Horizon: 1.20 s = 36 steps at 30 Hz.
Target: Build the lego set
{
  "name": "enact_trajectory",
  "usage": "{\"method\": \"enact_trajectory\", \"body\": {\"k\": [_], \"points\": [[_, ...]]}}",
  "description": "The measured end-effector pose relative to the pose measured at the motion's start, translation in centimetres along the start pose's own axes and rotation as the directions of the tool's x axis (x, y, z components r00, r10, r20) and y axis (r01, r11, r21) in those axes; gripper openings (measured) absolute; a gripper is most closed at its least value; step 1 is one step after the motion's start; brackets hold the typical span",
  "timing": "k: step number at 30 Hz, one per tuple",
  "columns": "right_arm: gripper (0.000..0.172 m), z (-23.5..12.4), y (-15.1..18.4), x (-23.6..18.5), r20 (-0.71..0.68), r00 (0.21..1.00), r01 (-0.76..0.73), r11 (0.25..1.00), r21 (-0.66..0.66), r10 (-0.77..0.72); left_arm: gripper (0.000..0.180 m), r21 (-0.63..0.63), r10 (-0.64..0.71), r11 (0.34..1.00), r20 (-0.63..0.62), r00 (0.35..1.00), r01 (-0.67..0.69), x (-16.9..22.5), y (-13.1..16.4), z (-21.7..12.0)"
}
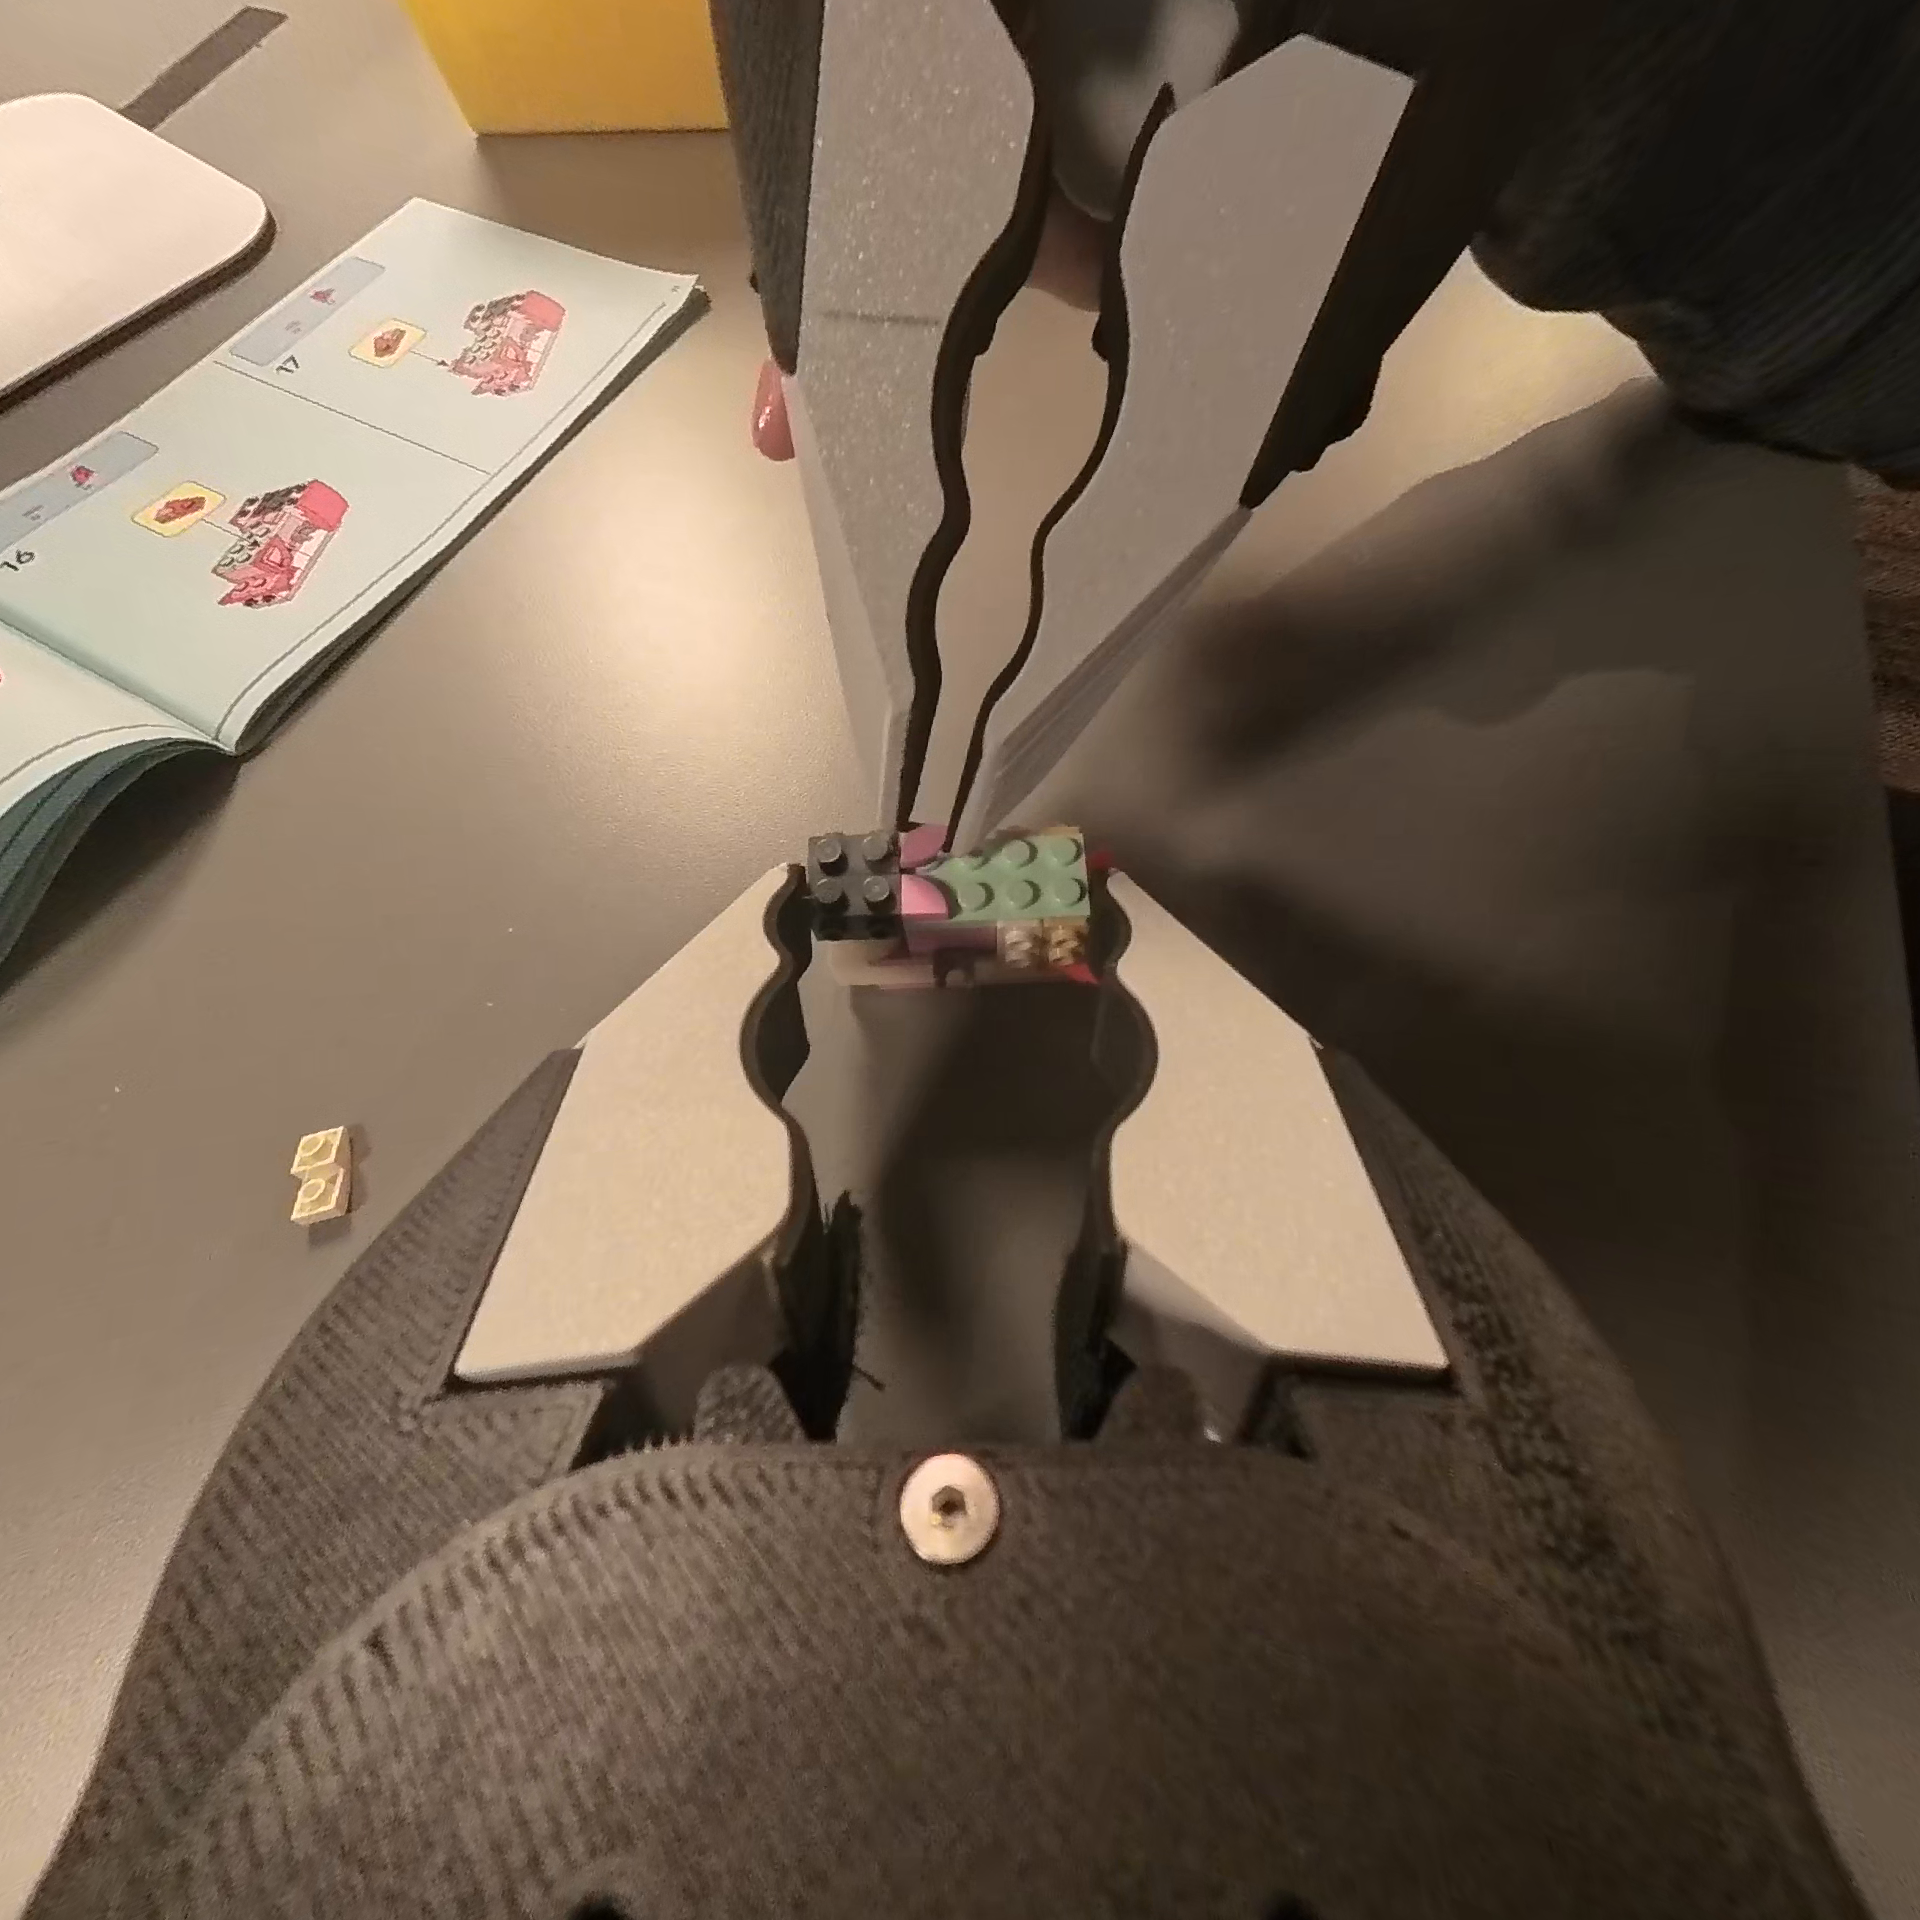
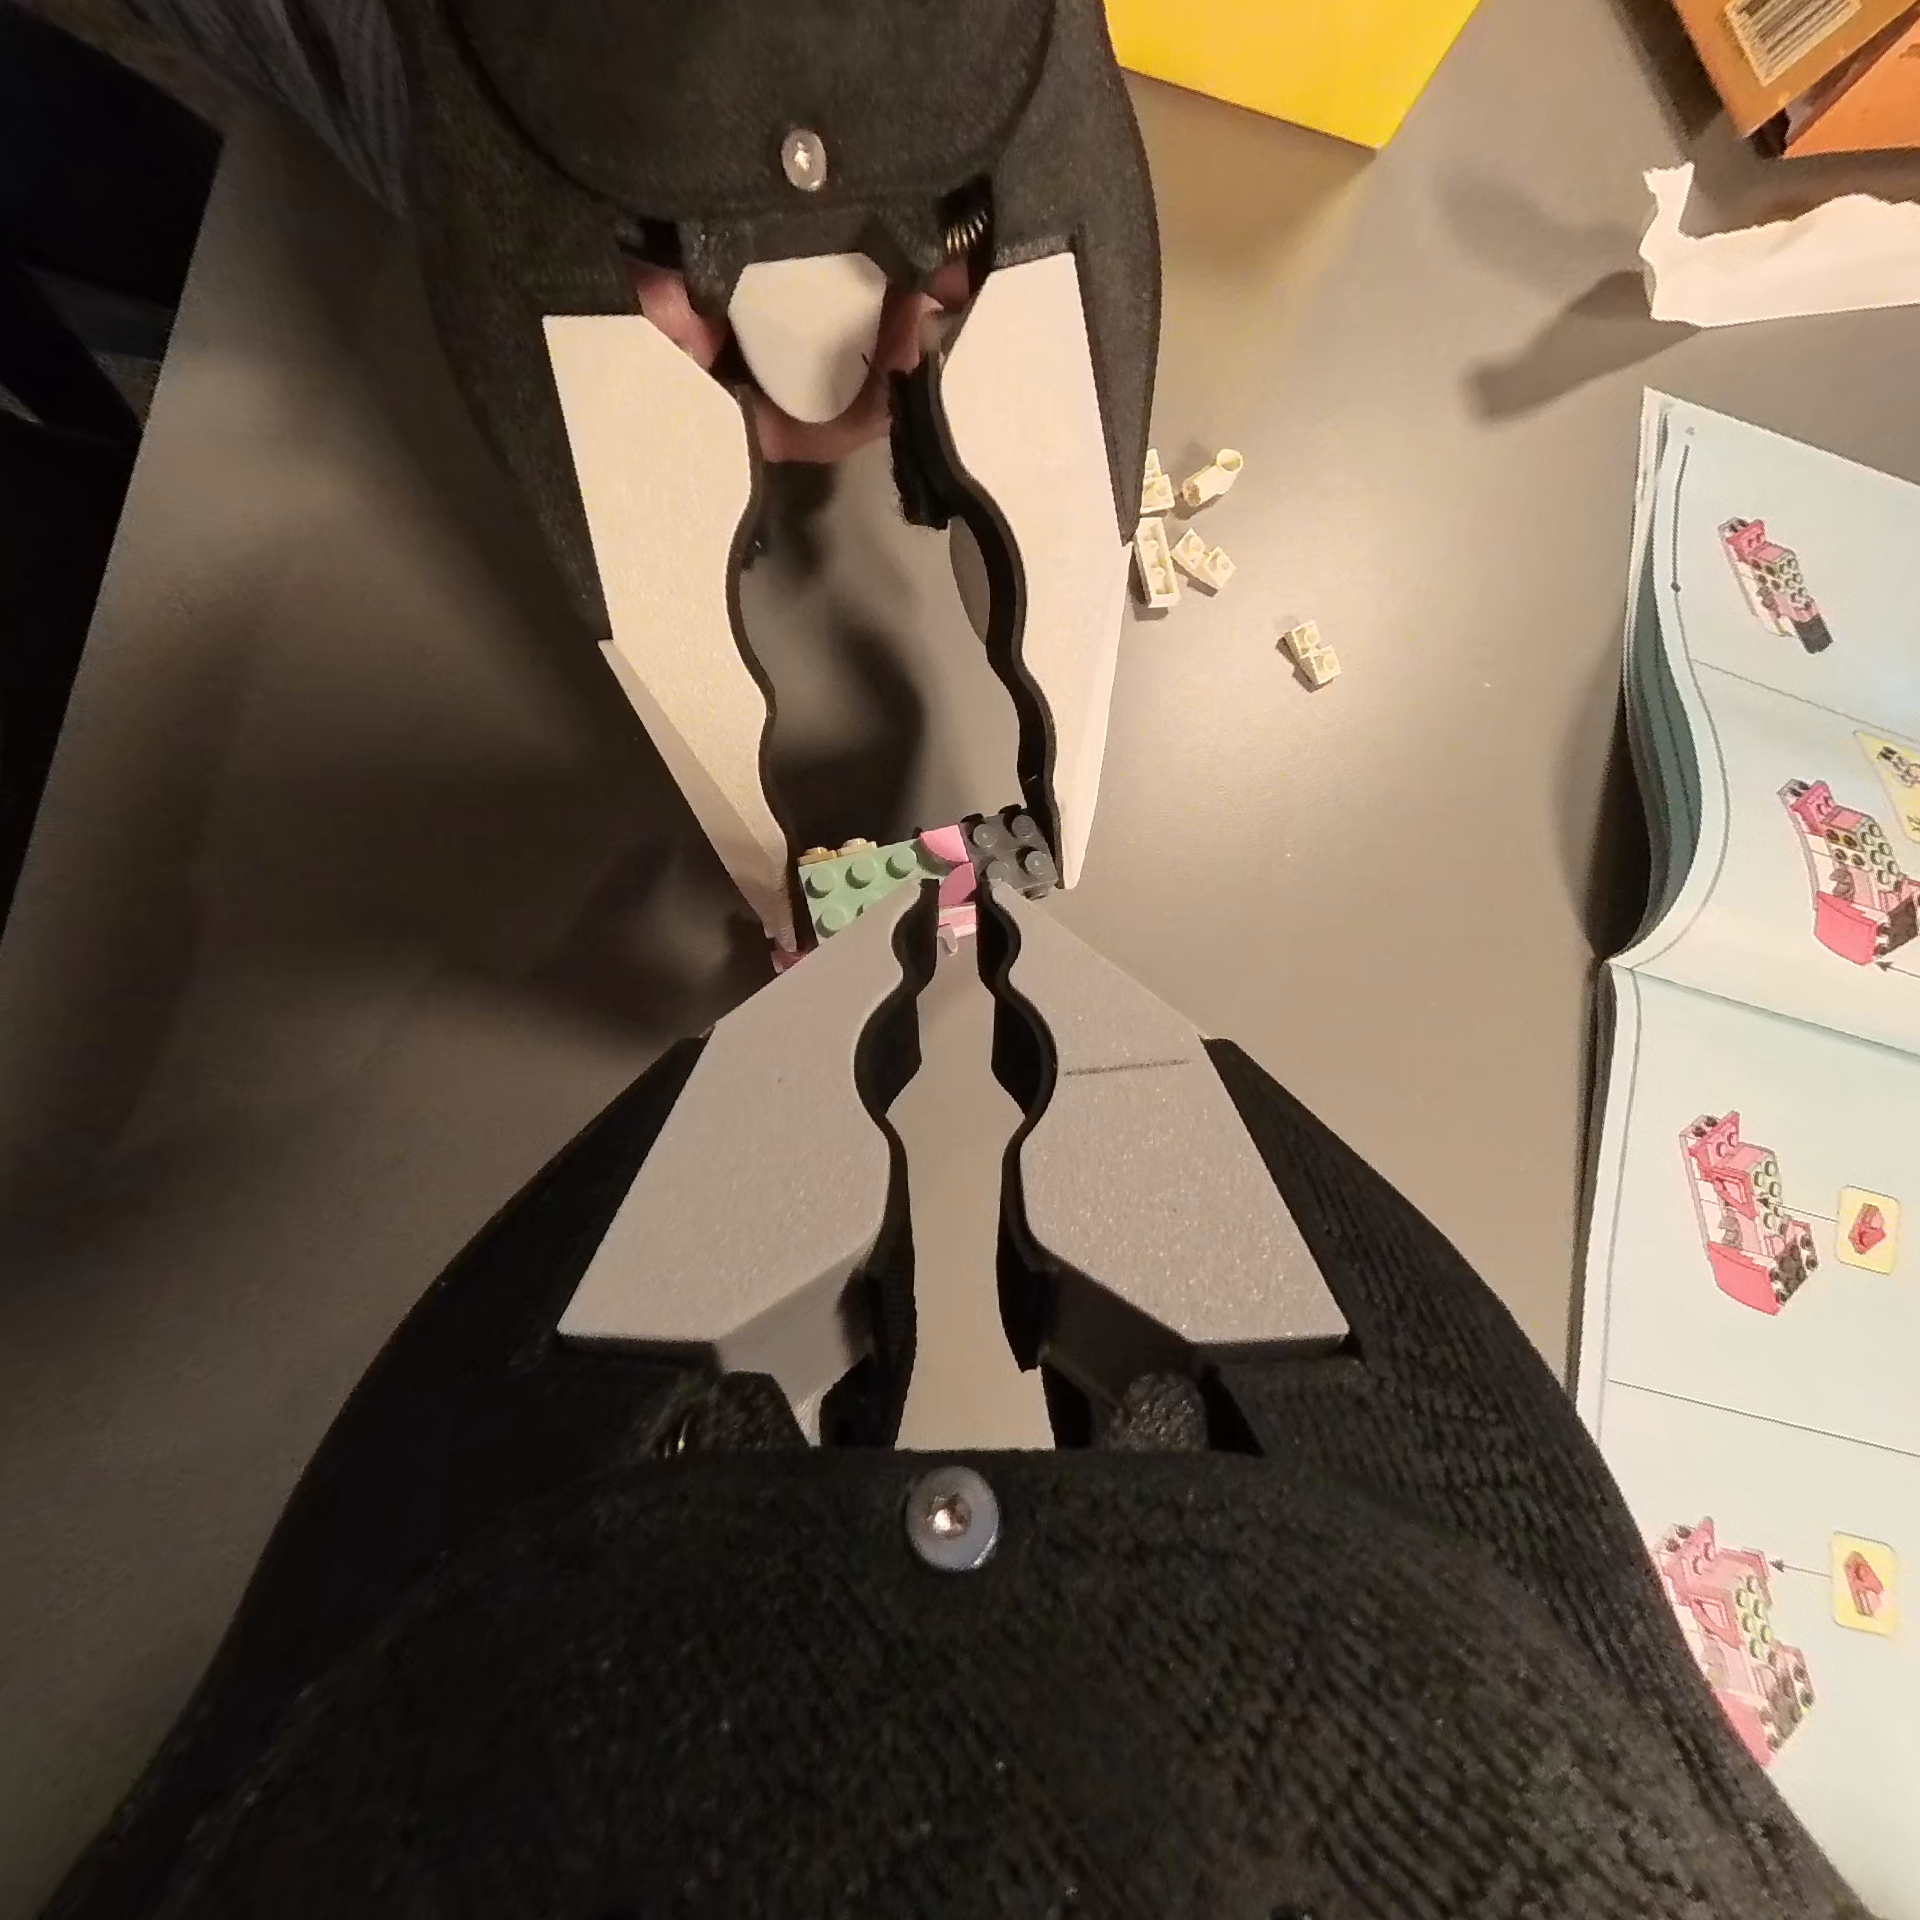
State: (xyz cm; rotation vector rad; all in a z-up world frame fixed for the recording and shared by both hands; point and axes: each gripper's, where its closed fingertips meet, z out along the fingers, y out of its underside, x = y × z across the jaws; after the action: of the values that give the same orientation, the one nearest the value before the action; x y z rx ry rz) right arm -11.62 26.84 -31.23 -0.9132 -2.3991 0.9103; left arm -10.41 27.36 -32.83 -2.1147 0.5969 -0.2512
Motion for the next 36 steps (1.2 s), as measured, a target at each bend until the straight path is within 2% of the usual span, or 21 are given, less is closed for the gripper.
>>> {"method": "enact_trajectory", "body": {"k": [26, 31, 36], "points": [[0.008, -0.3, 0.1, 0.4, 0.011, 0.999, -0.046, 0.999, 0.027, 0.046, 0.053, 0.001, 0.004, 1.0, 0.0, 1.0, -0.004, 0.0, 0.0, 0.0], [0.01, -1.2, 1.5, 2.1, -0.028, 0.993, -0.116, 0.993, 0.037, 0.117, 0.053, -0.016, 0.004, 1.0, 0.016, 1.0, -0.004, -0.7, 0.3, -0.4], [0.011, 0.3, 2.7, 2.3, 0.026, 0.984, -0.179, 0.983, 0.037, 0.178, 0.053, -0.031, 0.006, 0.999, -0.002, 1.0, -0.006, -1.0, 0.6, -0.7]]}}
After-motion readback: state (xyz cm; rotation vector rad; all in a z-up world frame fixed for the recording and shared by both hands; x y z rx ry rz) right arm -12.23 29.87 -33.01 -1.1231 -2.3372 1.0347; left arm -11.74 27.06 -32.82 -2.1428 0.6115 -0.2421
